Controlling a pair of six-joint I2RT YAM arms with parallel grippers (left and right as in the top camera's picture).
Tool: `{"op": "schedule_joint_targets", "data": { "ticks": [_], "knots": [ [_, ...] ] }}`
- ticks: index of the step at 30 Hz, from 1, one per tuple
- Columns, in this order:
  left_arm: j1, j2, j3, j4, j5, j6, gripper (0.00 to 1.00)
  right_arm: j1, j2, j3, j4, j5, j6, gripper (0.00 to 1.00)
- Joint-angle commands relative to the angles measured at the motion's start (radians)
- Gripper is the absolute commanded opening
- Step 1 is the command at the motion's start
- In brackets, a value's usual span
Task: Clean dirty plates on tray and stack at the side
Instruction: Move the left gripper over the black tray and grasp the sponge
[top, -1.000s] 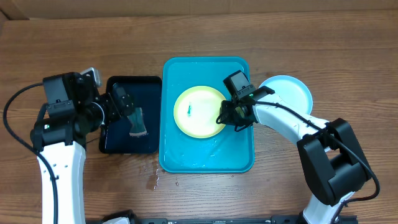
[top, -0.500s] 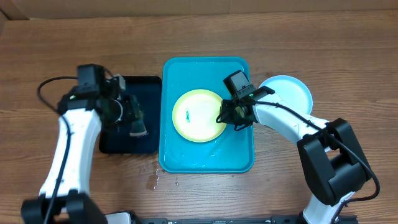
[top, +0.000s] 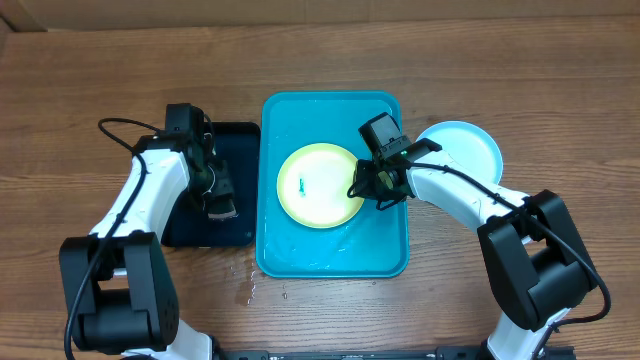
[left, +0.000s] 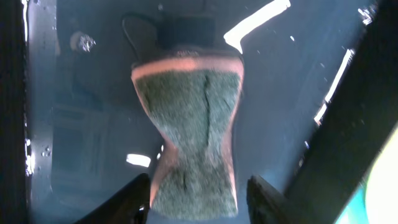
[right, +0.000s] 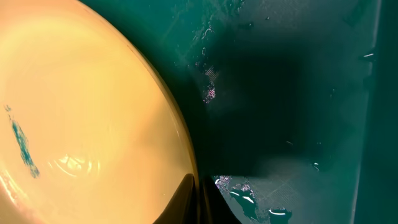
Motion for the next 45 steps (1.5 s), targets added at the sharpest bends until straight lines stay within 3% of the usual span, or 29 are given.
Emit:
{"op": "schedule_joint_targets", "data": {
  "ticks": [1, 14, 18, 19, 20, 32, 38, 45],
  "knots": [
    [-0.010, 0.018, 0.011, 0.006, -0.024, -0.006, 0.37, 0.000, -0.023, -0.005, 0.006, 0.016, 0.007, 0.04],
    [-0.013, 0.076, 0.011, 0.010, -0.024, -0.010, 0.18, 0.000, -0.023, -0.005, 0.006, 0.016, 0.015, 0.04],
    [-0.013, 0.109, 0.011, 0.015, -0.005, -0.010, 0.17, 0.000, -0.023, -0.005, 0.006, 0.016, 0.015, 0.04],
    [-0.013, 0.114, 0.011, 0.018, 0.003, -0.009, 0.15, 0.000, -0.023, -0.005, 0.006, 0.016, 0.015, 0.04],
    [-0.013, 0.117, 0.011, 0.021, 0.003, -0.009, 0.04, 0.000, -0.023, -0.005, 0.006, 0.016, 0.015, 0.04],
    [-0.013, 0.084, 0.114, -0.019, -0.047, 0.057, 0.04, 0.000, -0.023, -0.005, 0.006, 0.016, 0.015, 0.04],
    [-0.013, 0.073, 0.125, 0.048, -0.133, 0.074, 0.04, 0.000, -0.023, -0.005, 0.006, 0.016, 0.014, 0.04],
    [-0.013, 0.075, 0.051, 0.139, -0.132, 0.074, 0.04, 0.000, -0.023, -0.005, 0.005, 0.016, 0.014, 0.04]
  ]
}}
